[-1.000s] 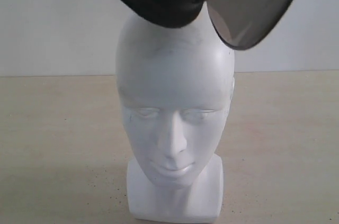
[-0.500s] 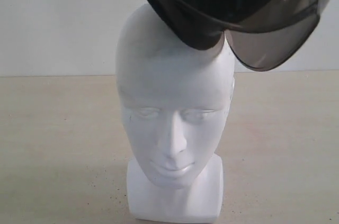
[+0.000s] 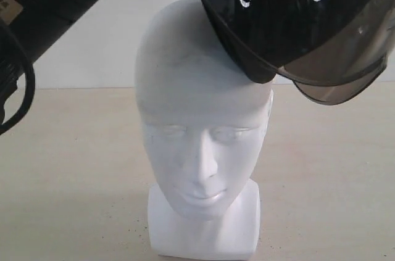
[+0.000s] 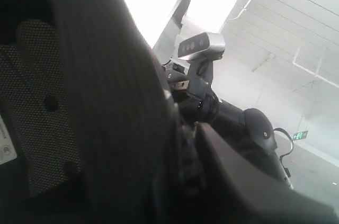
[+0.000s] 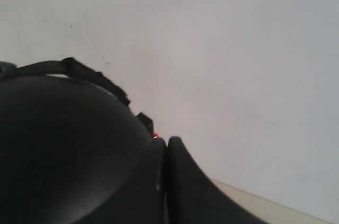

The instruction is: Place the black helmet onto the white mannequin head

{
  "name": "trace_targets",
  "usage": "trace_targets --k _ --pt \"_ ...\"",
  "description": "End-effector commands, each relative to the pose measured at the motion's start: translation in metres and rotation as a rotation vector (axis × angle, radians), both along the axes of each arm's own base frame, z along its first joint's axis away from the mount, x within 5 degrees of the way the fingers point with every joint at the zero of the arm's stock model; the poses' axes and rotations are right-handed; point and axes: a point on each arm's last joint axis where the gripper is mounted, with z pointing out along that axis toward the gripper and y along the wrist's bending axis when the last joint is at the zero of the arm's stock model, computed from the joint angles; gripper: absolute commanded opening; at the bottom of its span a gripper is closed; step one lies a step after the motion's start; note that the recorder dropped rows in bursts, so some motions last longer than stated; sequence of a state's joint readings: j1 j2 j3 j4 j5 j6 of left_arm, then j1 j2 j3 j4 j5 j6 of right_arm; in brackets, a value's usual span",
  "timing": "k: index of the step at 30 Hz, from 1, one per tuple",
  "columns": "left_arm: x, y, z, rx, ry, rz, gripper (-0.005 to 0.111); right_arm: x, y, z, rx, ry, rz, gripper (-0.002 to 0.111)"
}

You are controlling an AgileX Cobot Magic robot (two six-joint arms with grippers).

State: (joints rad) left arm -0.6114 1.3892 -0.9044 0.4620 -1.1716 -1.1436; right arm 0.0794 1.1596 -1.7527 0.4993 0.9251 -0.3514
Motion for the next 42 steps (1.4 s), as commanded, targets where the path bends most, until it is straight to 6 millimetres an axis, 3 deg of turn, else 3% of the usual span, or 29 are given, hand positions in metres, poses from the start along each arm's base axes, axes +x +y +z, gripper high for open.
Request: trace_targets --k 1,16,32,38,42 --pt "-0.001 0.006 0.003 -0.024 -0.07 0.042 0.004 0.012 0.006 -0.009 -0.002 0.067 0.057 0.0" --pt "0.001 0.031 -0.013 -0.017 -0.016 0.139 0.004 0.024 0.025 -0.012 0.116 0.1 0.274 0.0" --pt "0.002 0.036 -0.027 0.002 0.001 0.225 0.004 0.068 0.036 -0.023 0.188 0.054 0.381 0.0" --pt "0.002 0.042 -0.045 0.0 0.082 0.254 0.004 0.072 0.066 -0.03 0.186 0.046 0.491 0.0" --pt "0.002 0.042 -0.046 0.014 0.071 0.268 0.004 0.079 0.071 -0.037 0.156 0.071 0.486 0.0"
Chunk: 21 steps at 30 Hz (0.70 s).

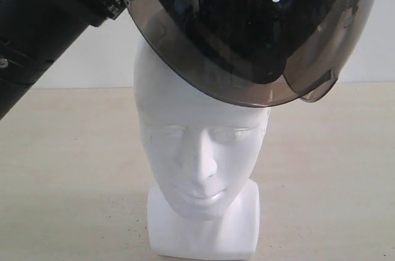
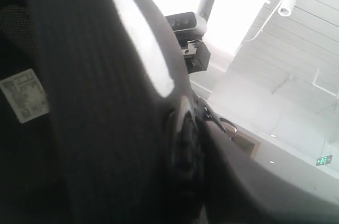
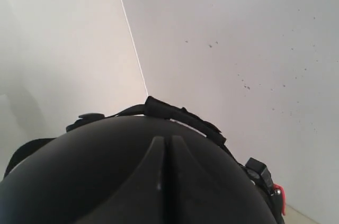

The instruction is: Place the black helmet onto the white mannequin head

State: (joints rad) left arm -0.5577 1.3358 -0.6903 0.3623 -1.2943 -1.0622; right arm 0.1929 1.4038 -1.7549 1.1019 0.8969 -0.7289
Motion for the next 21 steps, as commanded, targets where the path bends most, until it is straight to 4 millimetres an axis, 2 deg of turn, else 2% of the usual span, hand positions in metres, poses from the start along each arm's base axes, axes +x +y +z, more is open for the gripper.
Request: trace_targets --k 1,14,21 --pt "0.012 0.01 -0.009 0.05 0.033 0.161 0.004 0.006 0.006 -0.01 -0.061 0.024 0.024 0.0" --pt "0.009 0.006 -0.011 0.091 0.012 0.129 0.004 0.009 0.006 -0.014 -0.076 0.052 0.018 0.0" --pt "0.015 0.007 -0.029 0.083 0.107 0.142 0.004 0.016 0.009 -0.022 -0.08 0.1 0.039 0.0"
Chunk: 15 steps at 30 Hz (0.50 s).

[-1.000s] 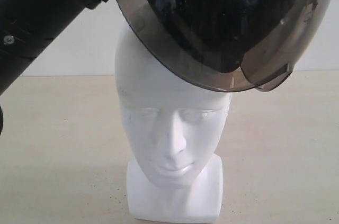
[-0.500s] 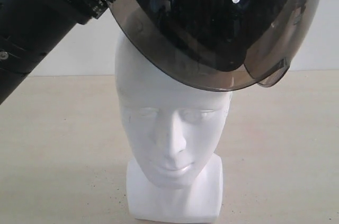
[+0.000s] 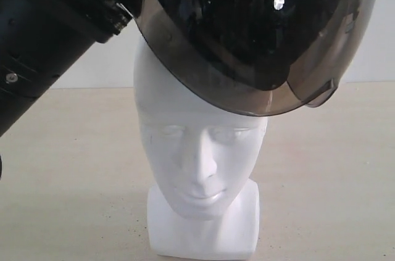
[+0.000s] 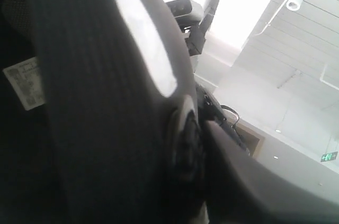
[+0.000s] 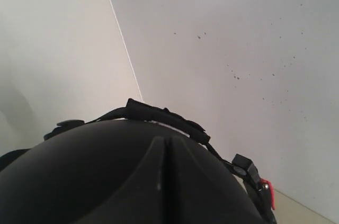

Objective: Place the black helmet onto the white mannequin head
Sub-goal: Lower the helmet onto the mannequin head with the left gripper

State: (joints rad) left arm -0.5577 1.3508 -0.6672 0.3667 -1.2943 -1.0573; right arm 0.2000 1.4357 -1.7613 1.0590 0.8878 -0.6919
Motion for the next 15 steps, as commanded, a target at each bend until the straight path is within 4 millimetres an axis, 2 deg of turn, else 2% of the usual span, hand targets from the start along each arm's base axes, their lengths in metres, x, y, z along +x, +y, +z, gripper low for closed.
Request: trace_targets --k 1,15 --pt "0.013 0.009 -0.02 0.063 0.083 0.142 0.004 0.004 0.006 -0.013 -0.06 0.058 0.06 0.0" --pt "0.011 0.014 -0.035 0.088 0.122 0.187 0.004 0.008 0.008 -0.024 -0.108 0.113 0.087 0.0"
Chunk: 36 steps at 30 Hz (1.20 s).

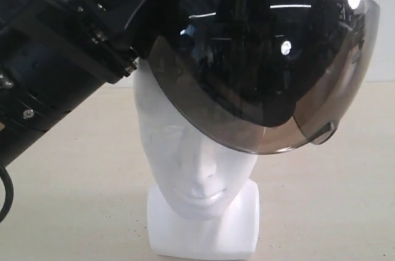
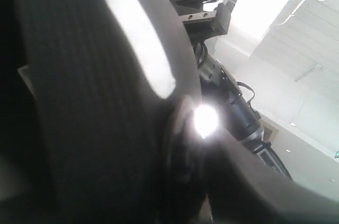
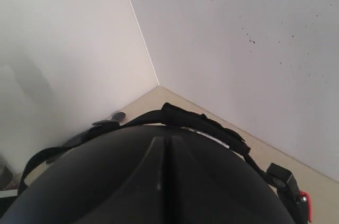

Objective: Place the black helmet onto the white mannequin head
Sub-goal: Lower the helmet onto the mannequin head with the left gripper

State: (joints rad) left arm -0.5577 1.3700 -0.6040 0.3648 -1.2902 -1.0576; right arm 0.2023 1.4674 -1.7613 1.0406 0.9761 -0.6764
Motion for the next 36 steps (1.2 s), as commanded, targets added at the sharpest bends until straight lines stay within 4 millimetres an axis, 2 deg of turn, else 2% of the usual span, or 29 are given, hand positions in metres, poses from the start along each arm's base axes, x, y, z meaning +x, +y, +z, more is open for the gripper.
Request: trace_targets --k 1,18,24,28,36 --pt "0.011 0.014 -0.015 0.059 0.045 0.192 0.004 0.001 0.002 -0.01 -0.063 0.035 0.021 0.0" --pt "-0.003 0.039 -0.017 0.056 0.031 0.366 0.004 0.004 -0.002 -0.017 -0.144 0.068 -0.026 0.0" --pt "-0.005 0.045 -0.025 0.049 0.071 0.401 0.004 0.005 -0.003 -0.02 -0.155 0.083 -0.031 0.0" --pt "-0.006 0.046 -0.028 0.057 0.08 0.411 0.004 0.01 -0.002 -0.033 -0.158 0.108 -0.042 0.0" --pt "-0.007 0.048 -0.032 0.071 0.087 0.425 0.004 0.013 0.025 -0.063 -0.179 0.089 -0.03 0.0"
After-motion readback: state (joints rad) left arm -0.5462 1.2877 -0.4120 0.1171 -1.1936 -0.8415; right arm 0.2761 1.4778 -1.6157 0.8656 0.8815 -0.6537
